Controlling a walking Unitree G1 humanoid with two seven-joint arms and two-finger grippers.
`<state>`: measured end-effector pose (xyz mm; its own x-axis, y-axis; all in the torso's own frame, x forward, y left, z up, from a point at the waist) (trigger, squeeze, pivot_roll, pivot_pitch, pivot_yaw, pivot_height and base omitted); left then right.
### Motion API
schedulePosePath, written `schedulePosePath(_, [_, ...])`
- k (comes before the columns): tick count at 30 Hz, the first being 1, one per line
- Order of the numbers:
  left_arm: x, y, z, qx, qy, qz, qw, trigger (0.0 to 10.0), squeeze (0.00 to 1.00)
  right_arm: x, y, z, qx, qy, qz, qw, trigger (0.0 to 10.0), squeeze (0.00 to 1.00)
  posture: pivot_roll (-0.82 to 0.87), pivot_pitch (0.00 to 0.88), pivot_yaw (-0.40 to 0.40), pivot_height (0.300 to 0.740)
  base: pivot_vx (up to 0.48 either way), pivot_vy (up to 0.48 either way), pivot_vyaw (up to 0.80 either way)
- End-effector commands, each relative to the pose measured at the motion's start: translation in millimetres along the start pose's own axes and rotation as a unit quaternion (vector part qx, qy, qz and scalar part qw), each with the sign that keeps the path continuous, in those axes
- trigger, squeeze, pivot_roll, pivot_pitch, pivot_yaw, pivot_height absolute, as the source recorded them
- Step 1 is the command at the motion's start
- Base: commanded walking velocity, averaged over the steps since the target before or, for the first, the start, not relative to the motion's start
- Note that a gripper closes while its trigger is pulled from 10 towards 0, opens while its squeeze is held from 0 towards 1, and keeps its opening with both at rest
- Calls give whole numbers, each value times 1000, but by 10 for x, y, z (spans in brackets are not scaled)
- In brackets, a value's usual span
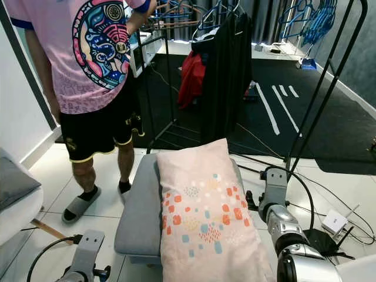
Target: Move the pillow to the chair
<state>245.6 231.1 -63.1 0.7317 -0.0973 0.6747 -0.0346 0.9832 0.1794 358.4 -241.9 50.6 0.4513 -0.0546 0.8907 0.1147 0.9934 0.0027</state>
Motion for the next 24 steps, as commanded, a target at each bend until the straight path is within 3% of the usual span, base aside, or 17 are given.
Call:
schedulePosePath(1, [32, -9, -3, 2, -9, 19, 1000, 10000, 0, 57, -23, -6, -1, -2, -13, 1000, 10000, 0, -79, 20, -51, 690, 0, 0, 0])
schedulePosePath(5, [37, -1, -4, 5, -10, 25, 1000, 10000, 0, 73, -30, -7, -2, -4, -14, 1000, 10000, 0, -79, 20, -51, 680, 0, 0, 0])
schedulePosePath(7, [47, -5, -5, 5, -12, 28, 1000, 10000, 0, 201, -96, -8, -8, -19, -17, 1000, 10000, 0, -81, 29, -54, 670, 0, 0, 0])
schedulePosePath(14, [54, -9, -7, 4, -11, 24, 1000, 10000, 0, 336, -185, 0, -16, -37, -23, 999, 10000, 0, -82, 32, -55, 650, 0, 0, 0])
schedulePosePath(24, [51, -7, -7, 4, -10, 21, 1000, 10000, 0, 429, -196, 1, -14, -52, -31, 998, 10000, 0, -85, 35, -50, 625, 0, 0, 0])
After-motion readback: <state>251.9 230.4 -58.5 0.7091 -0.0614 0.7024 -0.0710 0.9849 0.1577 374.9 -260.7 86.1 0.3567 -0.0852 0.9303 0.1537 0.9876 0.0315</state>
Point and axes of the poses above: a point about 5 cm out from each wrist's last joint towards the gripper, its own z axis pointing back from the gripper into the wrist, its own x axis along the axis of the wrist's last joint, y = z × x, the point moved 2 cm from there along -z, pointing out of the wrist towards the gripper, and after that the axes turned 3 degrees about z, right-handed, at the moved point
